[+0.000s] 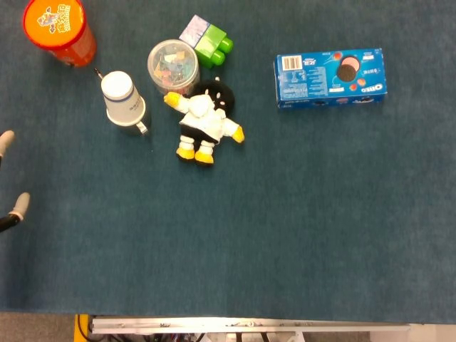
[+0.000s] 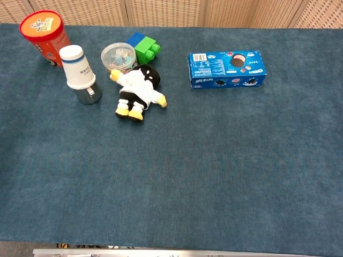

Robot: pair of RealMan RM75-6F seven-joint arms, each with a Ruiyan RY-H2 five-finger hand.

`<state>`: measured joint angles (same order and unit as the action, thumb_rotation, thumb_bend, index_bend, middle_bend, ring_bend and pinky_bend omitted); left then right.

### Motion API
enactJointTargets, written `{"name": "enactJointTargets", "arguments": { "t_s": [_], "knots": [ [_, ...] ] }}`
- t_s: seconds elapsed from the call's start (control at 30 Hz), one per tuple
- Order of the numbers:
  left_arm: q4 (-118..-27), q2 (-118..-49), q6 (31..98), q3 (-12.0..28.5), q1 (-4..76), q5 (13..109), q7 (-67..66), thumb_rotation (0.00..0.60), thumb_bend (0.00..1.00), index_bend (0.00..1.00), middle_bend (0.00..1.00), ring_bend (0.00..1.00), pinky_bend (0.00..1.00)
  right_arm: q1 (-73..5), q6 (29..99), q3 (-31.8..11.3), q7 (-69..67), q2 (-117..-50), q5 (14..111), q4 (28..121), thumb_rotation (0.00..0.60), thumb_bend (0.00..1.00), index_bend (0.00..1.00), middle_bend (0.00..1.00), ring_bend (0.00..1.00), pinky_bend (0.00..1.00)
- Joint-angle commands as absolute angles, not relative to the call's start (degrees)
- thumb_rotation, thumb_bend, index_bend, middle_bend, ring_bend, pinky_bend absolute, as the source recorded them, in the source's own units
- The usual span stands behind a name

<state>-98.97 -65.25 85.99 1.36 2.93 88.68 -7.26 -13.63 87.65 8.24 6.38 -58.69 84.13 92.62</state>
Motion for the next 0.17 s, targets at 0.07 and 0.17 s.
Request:
{"name": "enactJointTargets", "arguments": {
  "t_s": [0.07,0.17],
  "knots": [
    [-99.1,-65.6,86.1,1.4,3.2,89.0,-7.5,0.600,0.30,0.09,0.16,0.15,0.07,-11.6,88.9,8.1,4.6,-59.6,86.1,90.8,0.600,0.00,0.00,0.00,0.00,0.00],
    [-99.1,-65.7,86.1,1.2,3.2,89.1,-7.8,0.600,0.30,0.09,0.16,0.15,0.07,-10.9,89.0,7.6,4.0,-60.0,87.1,90.3,0.600,0.00,0.00,0.00,0.00,0.00]
  ]
}}
